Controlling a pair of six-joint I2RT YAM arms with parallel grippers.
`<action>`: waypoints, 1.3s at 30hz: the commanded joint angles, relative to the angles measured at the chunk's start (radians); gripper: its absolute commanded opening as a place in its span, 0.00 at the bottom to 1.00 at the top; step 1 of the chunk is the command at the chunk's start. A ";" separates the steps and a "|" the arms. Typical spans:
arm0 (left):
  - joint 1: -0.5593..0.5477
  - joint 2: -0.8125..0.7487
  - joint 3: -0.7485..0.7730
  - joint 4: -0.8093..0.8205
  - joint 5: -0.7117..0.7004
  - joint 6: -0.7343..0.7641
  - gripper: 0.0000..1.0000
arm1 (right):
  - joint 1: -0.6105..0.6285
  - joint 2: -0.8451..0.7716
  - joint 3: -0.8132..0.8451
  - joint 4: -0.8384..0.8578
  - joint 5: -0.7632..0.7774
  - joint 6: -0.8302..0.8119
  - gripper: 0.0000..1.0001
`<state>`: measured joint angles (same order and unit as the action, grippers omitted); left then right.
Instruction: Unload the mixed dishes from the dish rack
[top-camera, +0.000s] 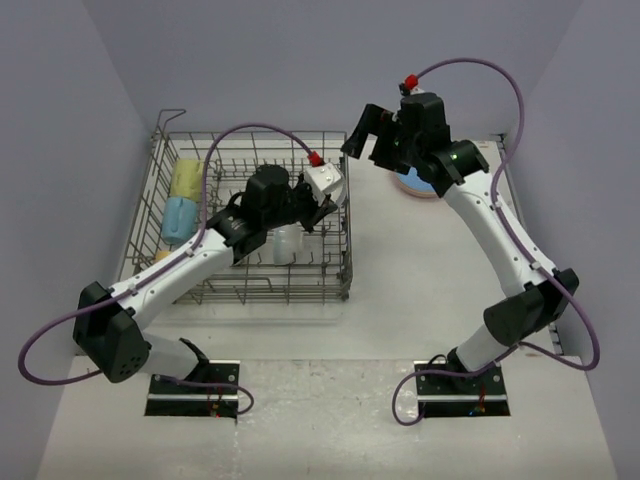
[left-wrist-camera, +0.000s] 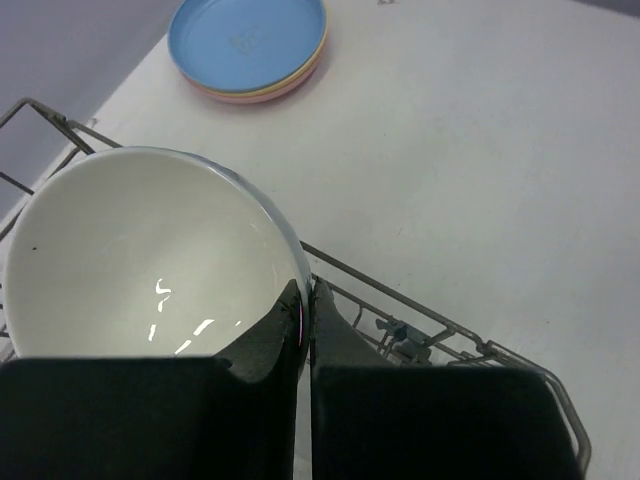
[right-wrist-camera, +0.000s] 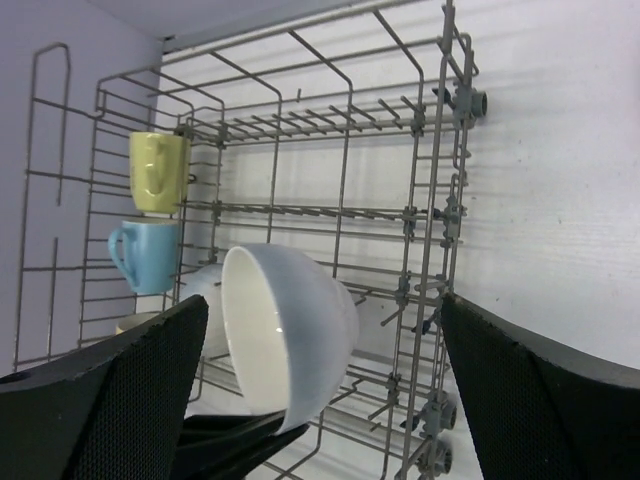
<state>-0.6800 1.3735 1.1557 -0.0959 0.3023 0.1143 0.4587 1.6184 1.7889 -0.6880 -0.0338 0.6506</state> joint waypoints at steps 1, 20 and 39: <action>-0.021 0.021 0.104 -0.033 -0.114 0.176 0.00 | 0.003 -0.037 0.070 -0.064 0.032 -0.081 0.99; -0.084 0.142 0.274 -0.125 -0.140 0.277 0.00 | 0.037 0.113 0.107 -0.226 -0.049 -0.249 0.63; -0.141 0.176 0.336 -0.145 -0.201 0.197 1.00 | -0.023 0.129 0.051 -0.228 0.118 -0.097 0.00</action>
<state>-0.8188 1.5822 1.4528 -0.2920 0.1268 0.3622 0.4850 1.8267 1.8816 -0.9569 0.0376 0.5041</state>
